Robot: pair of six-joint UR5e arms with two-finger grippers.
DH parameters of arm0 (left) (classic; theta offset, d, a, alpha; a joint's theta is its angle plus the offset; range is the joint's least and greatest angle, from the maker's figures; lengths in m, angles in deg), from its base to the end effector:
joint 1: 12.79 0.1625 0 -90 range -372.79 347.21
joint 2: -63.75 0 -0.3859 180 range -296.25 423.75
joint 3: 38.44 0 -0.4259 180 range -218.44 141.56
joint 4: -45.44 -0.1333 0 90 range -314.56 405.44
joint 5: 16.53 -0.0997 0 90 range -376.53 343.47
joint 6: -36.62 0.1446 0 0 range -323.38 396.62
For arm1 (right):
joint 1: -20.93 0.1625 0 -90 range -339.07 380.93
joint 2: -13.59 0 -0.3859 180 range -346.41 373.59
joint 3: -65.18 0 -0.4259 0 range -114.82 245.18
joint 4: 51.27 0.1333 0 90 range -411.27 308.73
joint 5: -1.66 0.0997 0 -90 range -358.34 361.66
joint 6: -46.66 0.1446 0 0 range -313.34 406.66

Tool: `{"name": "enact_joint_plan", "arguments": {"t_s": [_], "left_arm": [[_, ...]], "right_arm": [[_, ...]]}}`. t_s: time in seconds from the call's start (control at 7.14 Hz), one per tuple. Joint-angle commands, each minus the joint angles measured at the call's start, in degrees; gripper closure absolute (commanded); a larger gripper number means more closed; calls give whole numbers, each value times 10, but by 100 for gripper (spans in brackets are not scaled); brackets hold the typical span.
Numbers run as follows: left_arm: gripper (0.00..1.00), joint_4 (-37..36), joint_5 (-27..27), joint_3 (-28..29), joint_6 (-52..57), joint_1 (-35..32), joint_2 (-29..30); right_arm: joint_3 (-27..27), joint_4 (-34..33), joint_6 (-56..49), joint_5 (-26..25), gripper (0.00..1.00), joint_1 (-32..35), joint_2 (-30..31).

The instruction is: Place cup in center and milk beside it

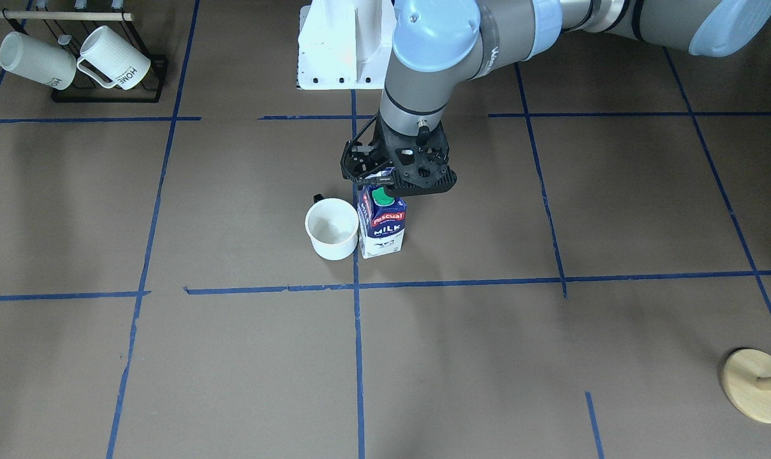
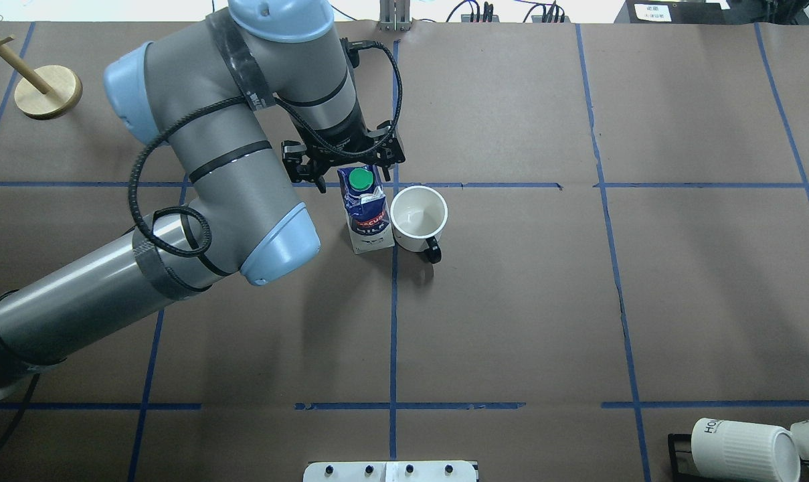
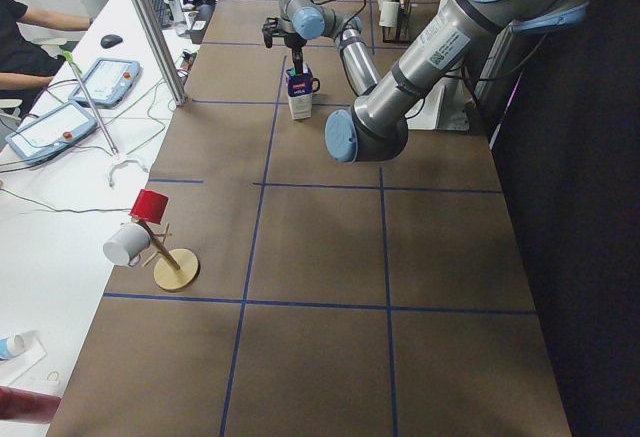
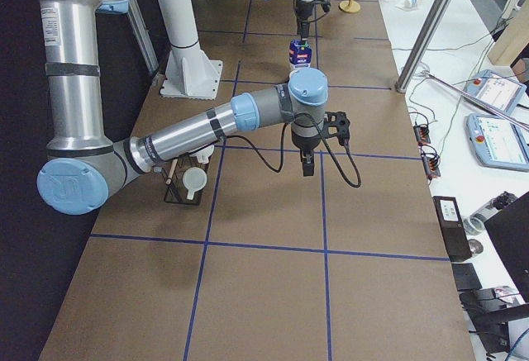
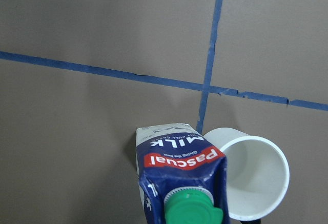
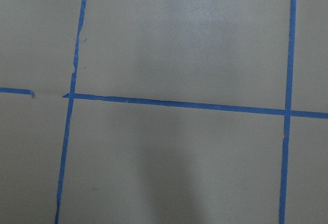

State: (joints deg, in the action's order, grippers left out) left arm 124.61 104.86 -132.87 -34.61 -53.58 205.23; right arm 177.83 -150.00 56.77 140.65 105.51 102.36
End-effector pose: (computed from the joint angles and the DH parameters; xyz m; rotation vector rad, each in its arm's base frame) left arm 0.4909 -0.5002 0.0667 -0.0696 0.9220 -0.1411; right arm -0.0249 -0.5187 0.4414 0.1309 -0.8752 -0.0366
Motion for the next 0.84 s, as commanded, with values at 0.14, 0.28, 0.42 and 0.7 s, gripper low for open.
{"name": "enact_joint_plan", "arguments": {"t_s": [0.14, 0.28, 0.42, 0.7], "left_arm": [[0, -128, 1, -122, 56, -32, -32], [0, -159, 1, -191, 143, -70, -97], [0, -160, 23, -230, 226, -117, -166], [0, -161, 108, -234, 435, -250, -283]], "right_arm": [[-10, 1, -3, -37, 0, 1, 7], [-29, 0, -15, -55, 0, 1, 10], [-55, -1, -59, -53, 0, 19, 17], [-60, -1, -118, -43, 0, 43, 61]]}}
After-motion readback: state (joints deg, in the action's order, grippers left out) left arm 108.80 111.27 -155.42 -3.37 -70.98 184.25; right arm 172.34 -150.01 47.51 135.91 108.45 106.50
